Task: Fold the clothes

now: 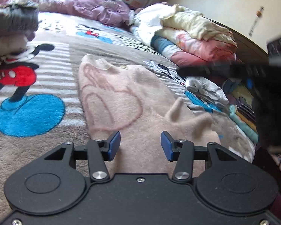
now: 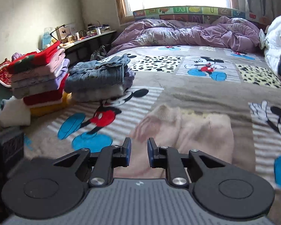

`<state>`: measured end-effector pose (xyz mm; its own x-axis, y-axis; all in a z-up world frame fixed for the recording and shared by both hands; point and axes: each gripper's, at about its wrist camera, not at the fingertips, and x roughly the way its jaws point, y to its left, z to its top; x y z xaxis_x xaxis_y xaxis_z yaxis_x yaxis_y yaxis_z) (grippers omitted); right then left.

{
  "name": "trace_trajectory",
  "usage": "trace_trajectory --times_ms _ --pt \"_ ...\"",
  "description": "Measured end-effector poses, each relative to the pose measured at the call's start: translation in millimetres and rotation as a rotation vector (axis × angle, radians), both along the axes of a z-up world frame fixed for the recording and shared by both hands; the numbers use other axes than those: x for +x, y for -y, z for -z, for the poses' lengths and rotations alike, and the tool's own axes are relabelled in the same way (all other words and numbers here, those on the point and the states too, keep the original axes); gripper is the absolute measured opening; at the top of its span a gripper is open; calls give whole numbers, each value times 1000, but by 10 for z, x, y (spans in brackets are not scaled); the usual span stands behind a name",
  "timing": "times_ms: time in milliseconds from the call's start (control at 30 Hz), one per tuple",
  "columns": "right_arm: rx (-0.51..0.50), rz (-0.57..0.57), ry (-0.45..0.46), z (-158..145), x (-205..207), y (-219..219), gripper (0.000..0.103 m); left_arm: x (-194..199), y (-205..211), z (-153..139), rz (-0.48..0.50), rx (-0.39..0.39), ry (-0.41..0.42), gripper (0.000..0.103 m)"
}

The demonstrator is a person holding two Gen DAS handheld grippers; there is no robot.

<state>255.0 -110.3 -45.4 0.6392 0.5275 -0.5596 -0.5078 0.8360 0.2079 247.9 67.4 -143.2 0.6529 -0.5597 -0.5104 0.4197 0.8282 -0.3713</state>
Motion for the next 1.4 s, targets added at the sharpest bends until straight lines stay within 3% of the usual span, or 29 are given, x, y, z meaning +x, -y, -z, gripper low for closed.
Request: trace_trajectory --times_ms 100,200,300,367,500,567,633,933,1200,1400 --pt "-22 38 -27 252 -323 99 21 -113 213 26 31 165 53 46" --pt "-121 88 -26 502 -609 135 21 -210 309 61 37 231 85 47" --pt "89 195 -37 520 -895 518 24 -359 334 51 32 262 116 47" --pt "218 285 -56 566 -1032 790 33 -520 347 16 34 279 139 47" --pt "337 388 -111 713 -1148 1183 37 -971 422 -72 69 290 218 57" --pt "368 412 -118 753 -1146 1293 40 -1182 497 -93 104 305 252 60" --pt "402 429 -141 801 -1082 1374 52 -1377 567 -98 131 324 283 60" --pt "451 497 -149 962 -586 1521 63 -1915 763 30 227 359 307 60" --pt "617 484 -196 1217 -361 1667 67 -1901 811 133 224 388 315 60" --pt "602 384 -169 1254 -331 1577 59 -1777 873 241 247 402 291 60"
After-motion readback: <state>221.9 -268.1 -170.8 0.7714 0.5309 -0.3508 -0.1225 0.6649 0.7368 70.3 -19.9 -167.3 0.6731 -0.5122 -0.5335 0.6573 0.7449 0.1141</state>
